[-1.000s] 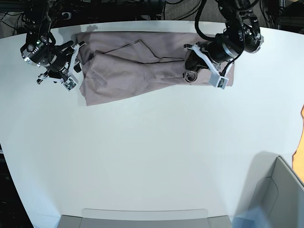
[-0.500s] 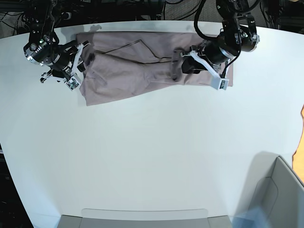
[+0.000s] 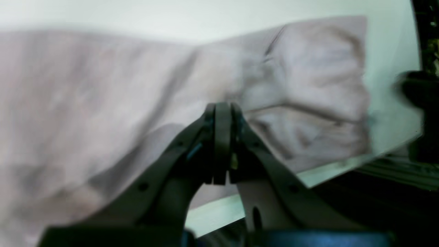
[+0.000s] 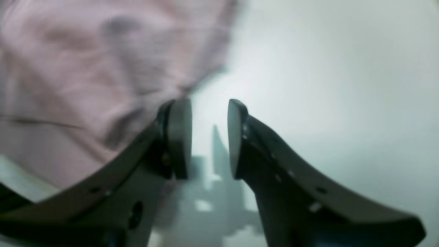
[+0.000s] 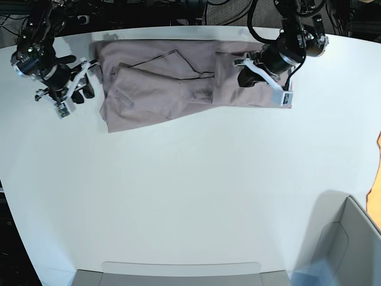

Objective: Fold the T-shirt properly
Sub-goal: 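Grasp the other shirt end with the right gripper and lift it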

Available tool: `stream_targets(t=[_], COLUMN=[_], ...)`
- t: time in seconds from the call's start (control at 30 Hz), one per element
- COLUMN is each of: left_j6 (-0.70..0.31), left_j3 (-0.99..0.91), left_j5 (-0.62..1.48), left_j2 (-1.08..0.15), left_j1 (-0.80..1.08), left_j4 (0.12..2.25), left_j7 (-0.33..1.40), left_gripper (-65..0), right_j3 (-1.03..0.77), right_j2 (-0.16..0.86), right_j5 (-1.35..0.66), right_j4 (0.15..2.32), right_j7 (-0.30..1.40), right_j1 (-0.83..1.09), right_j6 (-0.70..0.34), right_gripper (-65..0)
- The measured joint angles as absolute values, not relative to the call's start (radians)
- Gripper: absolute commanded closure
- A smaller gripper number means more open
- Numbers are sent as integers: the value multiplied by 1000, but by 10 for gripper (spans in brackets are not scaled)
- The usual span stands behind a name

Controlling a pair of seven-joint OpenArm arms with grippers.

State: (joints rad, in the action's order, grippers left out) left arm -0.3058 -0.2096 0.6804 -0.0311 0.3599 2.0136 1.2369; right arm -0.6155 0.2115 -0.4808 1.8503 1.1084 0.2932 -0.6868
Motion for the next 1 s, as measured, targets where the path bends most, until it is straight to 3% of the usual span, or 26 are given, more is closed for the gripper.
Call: stream_targets(t=[0.2, 0.47, 1.0], left_j6=[-307, -306, -306], left_j3=[-209, -204, -204], left_j5=[689, 688, 684], left_j2=[-30, -31, -31], left_j1=[349, 352, 355], left_j4=[2014, 2014, 2013], left_j7=[1232, 1233, 1232], left_gripper=[0, 0, 0], right_j3=[-639, -561, -392], right_j2=[275, 276, 171], right_j5=[-612, -755, -768], right_j4=[1633, 1477, 1485], right_j7=[1158, 1135, 1124], right_j1=[298, 244, 216], right_j6=[-687, -686, -686], right_gripper=[-184, -184, -183])
